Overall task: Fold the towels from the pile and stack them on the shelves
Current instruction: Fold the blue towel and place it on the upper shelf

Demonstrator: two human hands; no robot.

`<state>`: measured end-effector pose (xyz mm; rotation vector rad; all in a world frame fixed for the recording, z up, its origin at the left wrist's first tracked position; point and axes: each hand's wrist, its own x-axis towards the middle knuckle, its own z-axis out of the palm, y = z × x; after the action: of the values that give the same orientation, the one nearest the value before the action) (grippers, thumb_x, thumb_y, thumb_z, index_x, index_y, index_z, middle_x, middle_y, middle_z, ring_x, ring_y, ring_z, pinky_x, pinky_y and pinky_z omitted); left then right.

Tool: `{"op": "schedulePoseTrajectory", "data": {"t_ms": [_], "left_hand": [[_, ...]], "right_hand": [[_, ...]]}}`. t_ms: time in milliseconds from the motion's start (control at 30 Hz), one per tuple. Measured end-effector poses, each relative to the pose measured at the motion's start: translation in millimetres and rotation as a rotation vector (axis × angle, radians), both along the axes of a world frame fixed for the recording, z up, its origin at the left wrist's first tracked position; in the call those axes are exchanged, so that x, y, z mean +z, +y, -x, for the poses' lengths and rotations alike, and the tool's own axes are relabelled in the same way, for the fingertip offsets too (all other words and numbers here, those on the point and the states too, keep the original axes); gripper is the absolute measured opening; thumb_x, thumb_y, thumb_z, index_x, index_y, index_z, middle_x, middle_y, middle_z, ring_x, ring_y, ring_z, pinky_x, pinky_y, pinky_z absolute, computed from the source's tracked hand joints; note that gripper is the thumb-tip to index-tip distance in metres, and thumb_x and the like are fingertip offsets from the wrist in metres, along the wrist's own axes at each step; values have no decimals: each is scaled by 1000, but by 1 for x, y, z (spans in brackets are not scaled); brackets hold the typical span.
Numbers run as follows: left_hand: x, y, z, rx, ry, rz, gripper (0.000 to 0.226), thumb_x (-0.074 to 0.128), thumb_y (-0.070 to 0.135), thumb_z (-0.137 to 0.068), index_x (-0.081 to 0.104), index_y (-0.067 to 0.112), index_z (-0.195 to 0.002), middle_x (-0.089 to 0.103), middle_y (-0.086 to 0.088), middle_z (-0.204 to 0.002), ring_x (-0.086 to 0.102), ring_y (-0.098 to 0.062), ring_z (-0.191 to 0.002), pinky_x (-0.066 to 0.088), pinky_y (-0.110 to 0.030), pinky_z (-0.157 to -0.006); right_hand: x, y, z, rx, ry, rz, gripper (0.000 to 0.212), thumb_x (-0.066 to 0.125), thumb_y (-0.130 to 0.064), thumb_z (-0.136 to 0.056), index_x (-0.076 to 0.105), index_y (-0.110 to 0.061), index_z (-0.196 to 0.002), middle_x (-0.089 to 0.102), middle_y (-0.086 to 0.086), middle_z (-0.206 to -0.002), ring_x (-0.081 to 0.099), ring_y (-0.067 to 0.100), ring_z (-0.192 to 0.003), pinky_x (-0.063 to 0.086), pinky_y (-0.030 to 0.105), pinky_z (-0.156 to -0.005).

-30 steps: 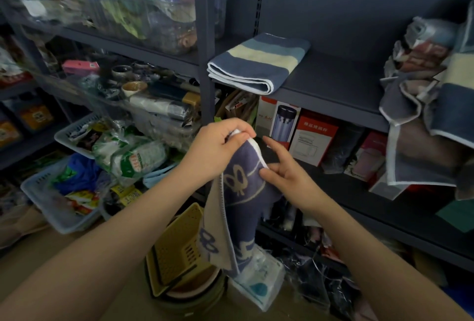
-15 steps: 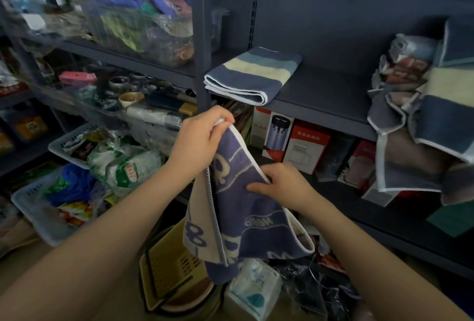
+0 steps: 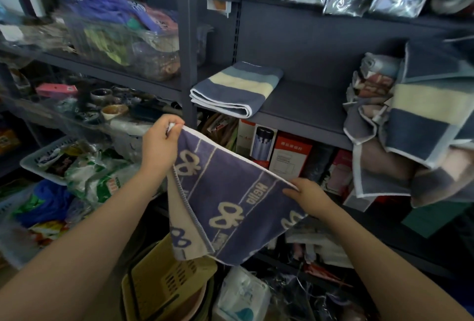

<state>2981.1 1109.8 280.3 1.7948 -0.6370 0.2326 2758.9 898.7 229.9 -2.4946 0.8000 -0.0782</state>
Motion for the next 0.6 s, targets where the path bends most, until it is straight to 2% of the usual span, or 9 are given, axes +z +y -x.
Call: {"op": "schedulePoseTrajectory", "data": {"t_ms": [67, 133, 233, 333, 400, 467, 533, 600], "left_hand": [[7, -4, -9, -11, -60, -40, 12, 49, 10, -92, 61, 7, -96, 58, 0, -90, 51, -15, -83, 34, -24, -69], [19, -11, -15, -15, -113, -50, 13, 49, 12, -93, 61, 8, -97, 59, 0, -91, 51, -14, -82, 33, -23, -69], [48, -31, -15, -32, -143, 28, 13, 49, 13, -93, 62, 10, -96, 59, 1, -89, 51, -11, -81, 32, -19, -65], [82, -56, -14, -8, -202, 149, 14, 48, 12, -93, 61, 10, -96, 58, 4, -89, 50, -10, -81, 32, -17, -66], [104, -69, -18, 25, -235, 242, 15, 46, 12, -95, 60, 8, -99, 57, 2, -87, 50, -11, -79, 32, -18, -66], [123, -83, -25, 49, -275, 316, 16, 43, 12, -96, 57, 5, -101, 54, 0, -86, 47, -9, -71, 32, -18, -63], [140, -100, -34, 34, -347, 352, 17, 40, 10, -97, 55, 3, -101, 52, -1, -86, 44, -9, -69, 32, -18, -63], [155, -120, -42, 22, -444, 330, 17, 40, 10, -97, 54, 2, -100, 52, -1, -86, 45, -13, -72, 31, -23, -63]], "right_hand": [[26, -2, -1, -35, -173, -71, 14, 58, -22, -91, 60, -17, -78, 61, 1, -80, 57, 20, -79, 41, 30, -67], [57, -4, -1, -20, -334, -164, 13, 67, -18, -84, 63, -22, -73, 65, -1, -75, 60, 11, -72, 46, 27, -65], [103, -12, -10, 54, -418, -118, 13, 72, -18, -79, 66, -27, -71, 65, -14, -69, 57, -8, -64, 44, 16, -61], [140, -33, -25, 13, -588, -176, 18, 67, -19, -83, 64, -16, -66, 58, -12, -51, 49, -6, -51, 37, 14, -52], [163, -55, -32, -20, -684, -177, 18, 65, -15, -85, 62, -13, -67, 59, -6, -58, 50, -2, -54, 39, 16, -54], [183, -82, -39, -39, -705, -59, 9, 65, -13, -85, 65, -14, -76, 64, 2, -73, 54, 3, -64, 43, 16, -62], [199, -114, -49, -95, -664, 146, 4, 64, -15, -86, 68, -13, -86, 66, 6, -83, 57, 8, -72, 41, 12, -62], [211, -142, -64, -177, -585, 371, 10, 62, -19, -88, 67, -11, -86, 63, 8, -81, 59, 21, -81, 39, 24, -63]]}}
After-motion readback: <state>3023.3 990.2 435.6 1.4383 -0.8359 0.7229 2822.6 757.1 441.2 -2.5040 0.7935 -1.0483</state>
